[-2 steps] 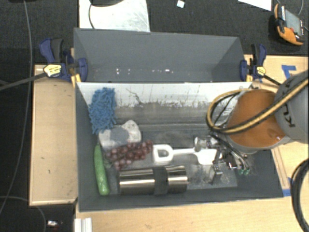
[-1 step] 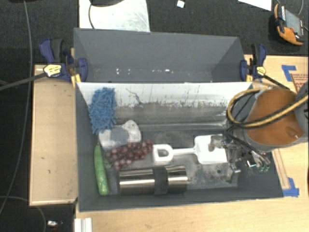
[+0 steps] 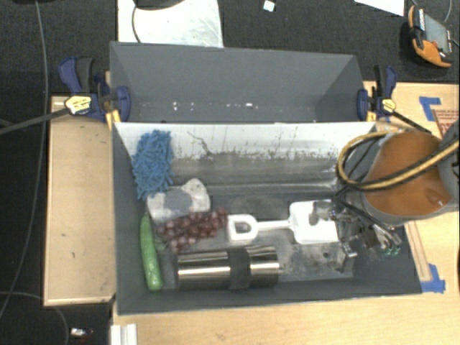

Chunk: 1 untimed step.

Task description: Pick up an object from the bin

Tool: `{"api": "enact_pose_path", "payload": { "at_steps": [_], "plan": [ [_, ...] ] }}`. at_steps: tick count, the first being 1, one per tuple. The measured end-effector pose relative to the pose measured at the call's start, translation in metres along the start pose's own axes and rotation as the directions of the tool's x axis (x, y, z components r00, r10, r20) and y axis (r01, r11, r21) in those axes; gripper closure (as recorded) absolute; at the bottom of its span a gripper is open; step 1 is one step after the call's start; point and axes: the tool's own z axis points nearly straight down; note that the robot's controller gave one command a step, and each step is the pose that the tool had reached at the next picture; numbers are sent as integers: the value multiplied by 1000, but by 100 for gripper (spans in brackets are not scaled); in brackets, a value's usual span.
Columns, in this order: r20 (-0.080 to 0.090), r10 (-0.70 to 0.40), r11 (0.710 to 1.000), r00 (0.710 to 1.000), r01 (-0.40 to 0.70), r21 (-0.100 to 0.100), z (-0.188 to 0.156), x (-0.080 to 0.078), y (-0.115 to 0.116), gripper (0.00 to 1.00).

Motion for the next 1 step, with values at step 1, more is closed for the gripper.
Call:
{"api": "enact_pose_path", "payload": {
  "at_steps": [1],
  "plan": [
    [1,27,1000,1000,-27,-2,29,-1,18,0]
  ]
}}
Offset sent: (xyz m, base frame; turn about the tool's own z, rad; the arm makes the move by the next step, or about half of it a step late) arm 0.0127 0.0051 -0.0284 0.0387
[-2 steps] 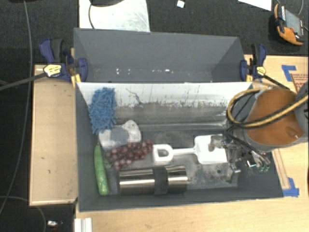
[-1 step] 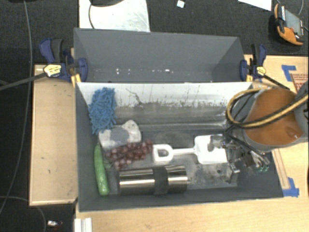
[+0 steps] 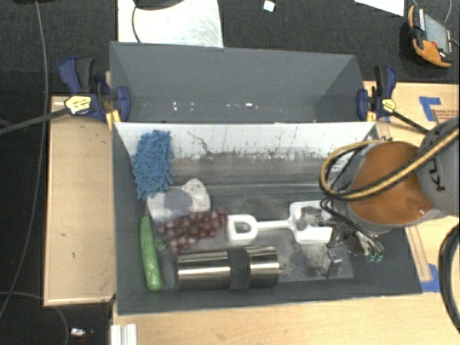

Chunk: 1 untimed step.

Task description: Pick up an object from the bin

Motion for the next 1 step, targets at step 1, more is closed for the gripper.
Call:
{"api": "enact_pose_path", "payload": {
  "at_steps": [1],
  "plan": [
    [6,14,1000,1000,-14,4,-1,-13,-15,100]
  ]
}}
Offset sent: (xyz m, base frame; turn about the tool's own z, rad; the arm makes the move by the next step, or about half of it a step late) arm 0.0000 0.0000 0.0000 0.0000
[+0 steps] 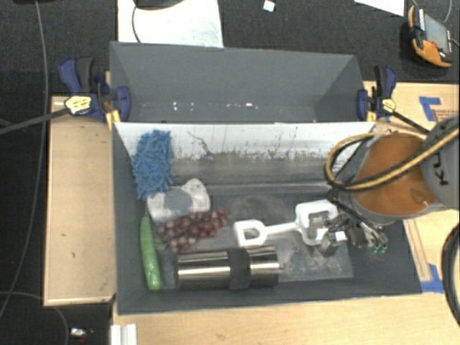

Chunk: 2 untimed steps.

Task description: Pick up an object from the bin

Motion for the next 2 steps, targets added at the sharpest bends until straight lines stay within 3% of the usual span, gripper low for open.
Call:
{"api": "enact_pose_path", "payload": {
  "at_steps": [1,2],
  "plan": [
    [0,0,1000,1000,0,0,0,0,0,100],
    [5,-62,998,998,62,3,1,-18,-41,100]
  ]
}}
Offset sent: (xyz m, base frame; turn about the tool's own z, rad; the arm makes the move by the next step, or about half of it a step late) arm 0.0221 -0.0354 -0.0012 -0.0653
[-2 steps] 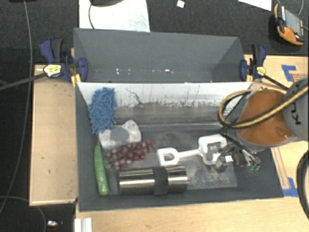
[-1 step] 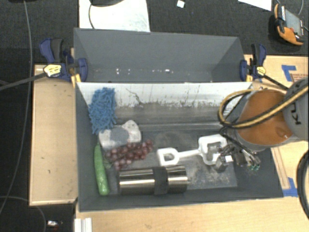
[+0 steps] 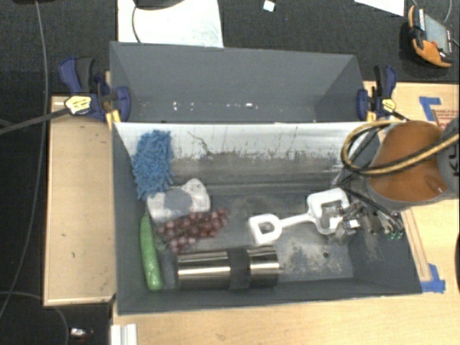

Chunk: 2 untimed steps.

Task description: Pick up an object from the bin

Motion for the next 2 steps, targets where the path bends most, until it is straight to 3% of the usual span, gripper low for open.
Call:
{"api": "enact_pose_path", "payload": {
  "at_steps": [1,2],
  "plan": [
    [2,12,1000,1000,-12,-3,-79,6,31,100],
    [-11,28,1000,1000,-28,-7,3,10,5,100]
  ]
}}
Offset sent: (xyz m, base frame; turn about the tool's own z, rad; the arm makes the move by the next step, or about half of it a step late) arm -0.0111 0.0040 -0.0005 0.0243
